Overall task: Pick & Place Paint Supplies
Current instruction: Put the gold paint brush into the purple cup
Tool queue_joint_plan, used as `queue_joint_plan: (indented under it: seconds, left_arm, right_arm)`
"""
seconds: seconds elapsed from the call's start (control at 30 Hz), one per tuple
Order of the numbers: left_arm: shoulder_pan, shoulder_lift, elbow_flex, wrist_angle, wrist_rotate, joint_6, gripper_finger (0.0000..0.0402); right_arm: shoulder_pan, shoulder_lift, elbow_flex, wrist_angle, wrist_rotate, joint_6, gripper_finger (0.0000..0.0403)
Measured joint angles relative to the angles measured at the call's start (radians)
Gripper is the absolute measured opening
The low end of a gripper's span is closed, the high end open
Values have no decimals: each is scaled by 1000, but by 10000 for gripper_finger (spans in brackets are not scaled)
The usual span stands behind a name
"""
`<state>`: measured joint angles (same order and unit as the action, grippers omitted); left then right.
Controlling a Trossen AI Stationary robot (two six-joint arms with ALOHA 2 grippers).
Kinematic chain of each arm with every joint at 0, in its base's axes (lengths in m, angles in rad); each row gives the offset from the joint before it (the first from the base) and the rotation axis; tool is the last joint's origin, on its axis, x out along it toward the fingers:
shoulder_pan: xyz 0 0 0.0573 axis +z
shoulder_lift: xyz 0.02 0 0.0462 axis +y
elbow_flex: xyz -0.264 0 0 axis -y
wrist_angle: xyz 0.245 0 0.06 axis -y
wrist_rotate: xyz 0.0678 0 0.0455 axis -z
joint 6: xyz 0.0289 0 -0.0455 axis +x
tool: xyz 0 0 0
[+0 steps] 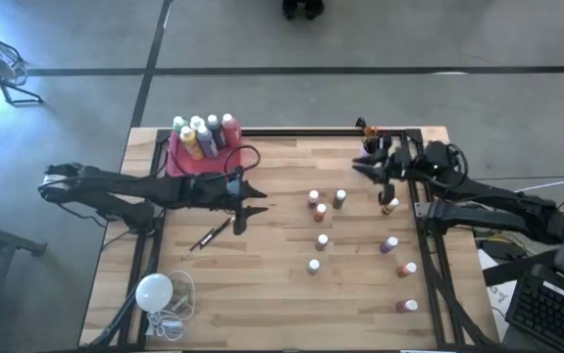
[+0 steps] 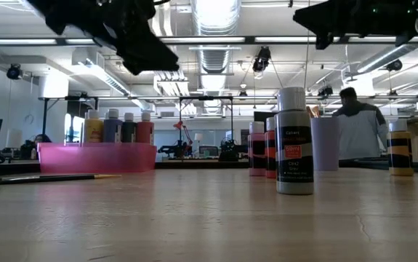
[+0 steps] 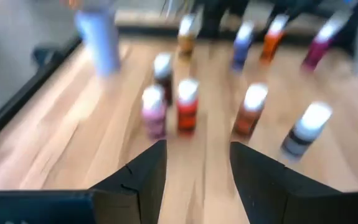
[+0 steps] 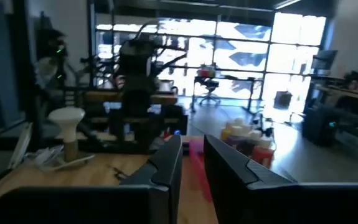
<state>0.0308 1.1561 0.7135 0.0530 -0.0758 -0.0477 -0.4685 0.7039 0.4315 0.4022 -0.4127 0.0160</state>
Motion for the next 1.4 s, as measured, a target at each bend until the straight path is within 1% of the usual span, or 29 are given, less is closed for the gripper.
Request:
queue_joint_plan:
  seconds: [0.1, 0.2, 0.27, 0.43, 0.57, 0.7, 0.8, 1.03, 1.23, 1.4]
  left_arm:
    - [-12, 12, 112, -255, -105, -53, 181]
    - [-20, 32, 180, -423, -196, -119, 181]
    - [-21, 45, 198, -469, -210, -158, 181]
    - [-21, 87, 196, -570, -220, -248, 181]
    - [-20, 143, 196, -625, -282, -323, 181]
    - [-20, 203, 196, -631, -284, -372, 181]
    - [-18, 247, 201, -635, -284, -445, 181]
    - [-4, 362, 249, -736, -280, -584, 168]
    - [0, 469, 300, -789, -218, -576, 153]
    - [0, 510, 315, -804, -165, -551, 152]
  right_arm:
    - [90, 61, 22, -3, 74, -59, 48]
    - [156, 119, 58, 2, 127, -109, 39]
    - [187, 162, 83, -1, 128, -129, 36]
    - [233, 261, 147, 4, 127, -144, 34]
    - [239, 339, 190, -1, 127, -150, 43]
    - [242, 402, 229, 0, 127, -150, 54]
    - [242, 434, 250, -1, 126, -149, 61]
    - [242, 454, 255, -1, 125, -142, 76]
    - [242, 442, 251, -3, 126, -139, 85]
    - [242, 442, 251, -3, 126, -142, 83]
